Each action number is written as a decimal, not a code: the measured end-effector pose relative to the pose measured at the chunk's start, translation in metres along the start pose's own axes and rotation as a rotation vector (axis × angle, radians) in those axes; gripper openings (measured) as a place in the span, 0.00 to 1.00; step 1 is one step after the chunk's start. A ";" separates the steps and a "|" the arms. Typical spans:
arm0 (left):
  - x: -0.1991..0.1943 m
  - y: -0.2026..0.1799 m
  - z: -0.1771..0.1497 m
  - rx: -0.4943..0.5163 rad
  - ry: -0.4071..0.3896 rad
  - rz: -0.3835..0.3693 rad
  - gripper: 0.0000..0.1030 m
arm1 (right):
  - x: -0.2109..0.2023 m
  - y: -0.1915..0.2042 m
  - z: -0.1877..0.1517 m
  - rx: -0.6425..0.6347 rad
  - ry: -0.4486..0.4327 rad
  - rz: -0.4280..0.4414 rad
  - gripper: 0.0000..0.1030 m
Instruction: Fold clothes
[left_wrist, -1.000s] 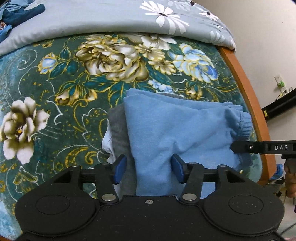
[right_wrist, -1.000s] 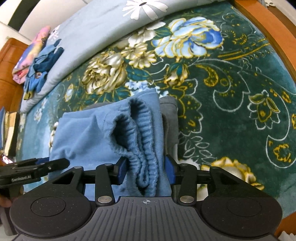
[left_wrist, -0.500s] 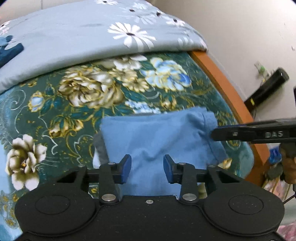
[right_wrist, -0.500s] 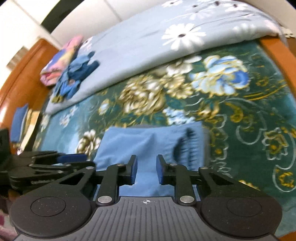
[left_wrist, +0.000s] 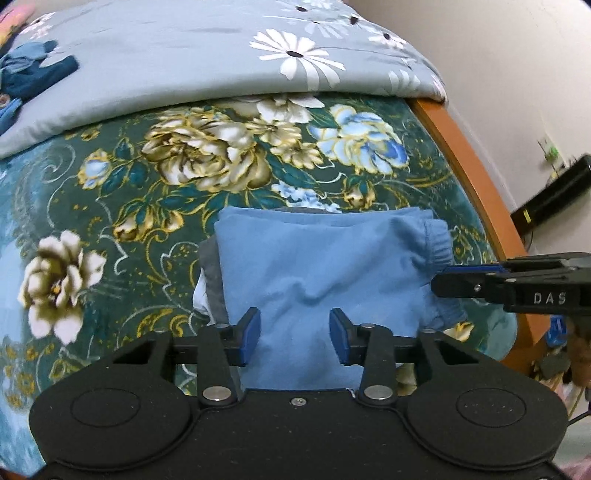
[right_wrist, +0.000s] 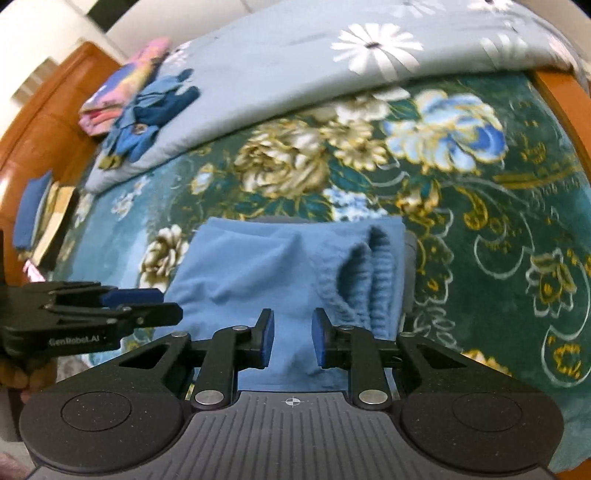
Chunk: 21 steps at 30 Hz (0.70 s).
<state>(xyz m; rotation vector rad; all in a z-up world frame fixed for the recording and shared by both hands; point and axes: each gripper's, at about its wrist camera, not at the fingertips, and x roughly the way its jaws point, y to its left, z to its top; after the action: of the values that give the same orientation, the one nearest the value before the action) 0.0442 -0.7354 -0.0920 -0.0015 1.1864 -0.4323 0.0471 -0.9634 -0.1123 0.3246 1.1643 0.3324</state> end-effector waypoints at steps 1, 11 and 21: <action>-0.005 -0.002 -0.002 -0.009 -0.005 0.005 0.52 | -0.002 0.003 0.000 -0.016 0.000 -0.005 0.21; -0.051 -0.011 -0.027 -0.009 -0.087 0.037 0.83 | -0.023 0.040 -0.025 -0.111 -0.016 -0.022 0.63; -0.116 0.004 -0.073 0.062 -0.249 0.018 0.91 | -0.058 0.098 -0.063 -0.094 -0.190 -0.138 0.84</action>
<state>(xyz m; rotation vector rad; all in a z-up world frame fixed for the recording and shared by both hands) -0.0548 -0.6774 -0.0169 0.0086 0.9271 -0.4390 -0.0406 -0.8943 -0.0456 0.1877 0.9753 0.2288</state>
